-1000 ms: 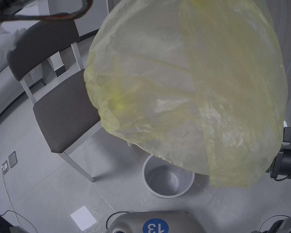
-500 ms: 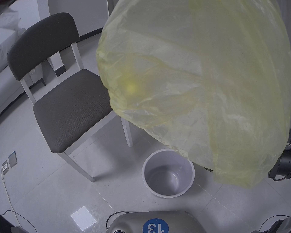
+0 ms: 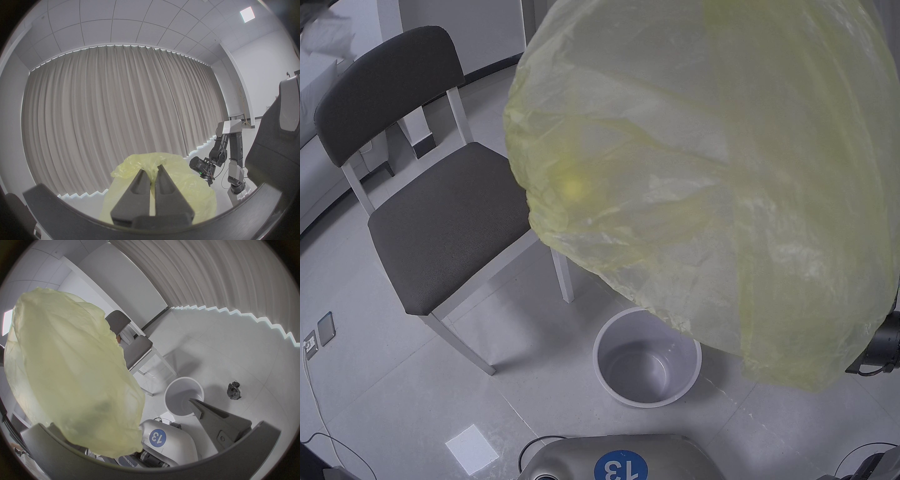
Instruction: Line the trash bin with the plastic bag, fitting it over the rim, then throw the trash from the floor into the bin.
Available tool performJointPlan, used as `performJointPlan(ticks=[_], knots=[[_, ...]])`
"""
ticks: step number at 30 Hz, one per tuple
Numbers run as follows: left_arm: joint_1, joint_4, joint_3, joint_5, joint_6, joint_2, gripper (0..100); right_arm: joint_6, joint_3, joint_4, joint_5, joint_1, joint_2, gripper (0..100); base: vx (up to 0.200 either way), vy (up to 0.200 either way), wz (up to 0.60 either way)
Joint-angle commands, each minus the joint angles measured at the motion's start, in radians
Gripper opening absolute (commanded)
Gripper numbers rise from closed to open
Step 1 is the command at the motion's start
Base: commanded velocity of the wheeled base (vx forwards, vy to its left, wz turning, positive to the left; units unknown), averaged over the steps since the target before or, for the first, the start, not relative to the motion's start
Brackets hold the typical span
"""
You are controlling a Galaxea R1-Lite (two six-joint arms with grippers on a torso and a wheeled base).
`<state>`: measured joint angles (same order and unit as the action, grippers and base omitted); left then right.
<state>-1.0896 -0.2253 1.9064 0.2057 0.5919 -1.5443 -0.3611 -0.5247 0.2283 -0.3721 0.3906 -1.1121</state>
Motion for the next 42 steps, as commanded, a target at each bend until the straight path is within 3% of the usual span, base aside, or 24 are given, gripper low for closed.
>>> performJointPlan(ticks=[1, 15, 21, 24, 28, 31, 34, 35, 36, 42], knots=[[0.0, 0.0, 0.005, 0.0, 0.0, -0.01, 0, -0.001, 0.006, 0.009, 0.001, 0.001, -0.005, 0, 0.0, 0.0, 0.0], [0.01, -0.003, -0.01, -0.002, -0.004, -0.025, 0, 0.011, 0.034, 0.017, -0.001, -0.001, 0.0, 0, 0.0, 0.0, 0.0], [0.05, 0.001, -0.15, -0.029, -0.012, -0.027, 0, 0.031, 0.018, 0.016, 0.009, -0.012, 0.0, 0, 0.0, 0.0, 0.0], [0.06, 0.007, -0.217, -0.123, -0.02, -0.03, 0, 0.056, 0.002, 0.008, 0.05, -0.029, -0.003, 0, 0.0, 0.0, 0.0], [0.092, 0.047, -0.282, -0.235, -0.129, -0.025, 0, 0.102, -0.011, 0.005, 0.133, -0.029, -0.005, 0, 0.0, 0.0, 0.0], [0.119, 0.115, -0.365, -0.247, -0.187, -0.019, 0, 0.142, -0.018, 0.0, 0.19, -0.029, -0.005, 0, 0.0, 0.0, 0.0], [0.148, 0.192, -0.446, -0.247, -0.19, -0.005, 0, 0.18, -0.02, -0.018, 0.283, -0.029, -0.011, 0, 0.0, 0.0, 0.0], [0.148, 0.192, -0.446, -0.247, -0.19, -0.005, 0, 0.18, -0.02, -0.018, 0.283, -0.029, -0.011, 0, 0.0, 0.0, 0.0], [0.172, 0.242, -0.492, -0.246, -0.195, 0.01, 0, 0.221, -0.021, -0.047, 0.351, -0.029, -0.031, 0, 0.0, 0.0, 0.0], [0.237, 0.314, -0.629, -0.238, -0.219, 0.081, 0, 0.358, -0.04, -0.069, 0.483, -0.029, -0.104, 0, 0.0, 0.0, 0.0]])
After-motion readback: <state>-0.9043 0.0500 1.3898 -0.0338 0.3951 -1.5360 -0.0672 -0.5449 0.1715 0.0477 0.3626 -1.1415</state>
